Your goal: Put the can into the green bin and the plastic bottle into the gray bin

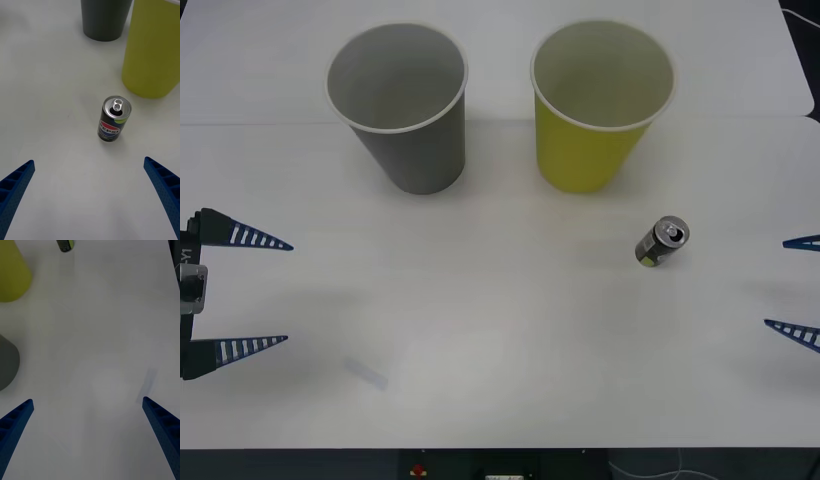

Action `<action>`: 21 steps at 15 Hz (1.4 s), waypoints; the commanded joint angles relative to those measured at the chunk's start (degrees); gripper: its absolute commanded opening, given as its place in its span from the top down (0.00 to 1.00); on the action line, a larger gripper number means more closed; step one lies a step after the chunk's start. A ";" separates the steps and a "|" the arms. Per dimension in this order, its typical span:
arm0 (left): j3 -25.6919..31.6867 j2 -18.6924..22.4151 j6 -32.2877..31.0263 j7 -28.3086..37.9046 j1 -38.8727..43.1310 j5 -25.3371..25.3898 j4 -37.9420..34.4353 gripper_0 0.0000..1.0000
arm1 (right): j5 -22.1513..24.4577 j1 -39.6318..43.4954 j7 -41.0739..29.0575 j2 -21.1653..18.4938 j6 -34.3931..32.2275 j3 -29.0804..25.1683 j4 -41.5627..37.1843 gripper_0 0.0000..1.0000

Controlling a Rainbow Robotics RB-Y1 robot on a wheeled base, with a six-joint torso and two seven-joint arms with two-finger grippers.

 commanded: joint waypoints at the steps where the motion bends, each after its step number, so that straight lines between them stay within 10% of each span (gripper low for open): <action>1: 0.00 0.00 0.00 0.00 0.00 0.00 0.00 0.00 | -6.88 -0.74 4.95 0.23 1.25 4.62 4.21 0.00; 6: 0.00 0.00 0.00 0.00 0.00 0.00 0.00 0.00 | -14.35 -6.54 11.19 2.25 1.25 12.35 13.44 0.00; 21: 0.00 0.00 0.00 0.00 0.00 0.00 0.00 0.00 | -10.13 -20.34 11.46 17.02 0.64 15.43 29.43 0.00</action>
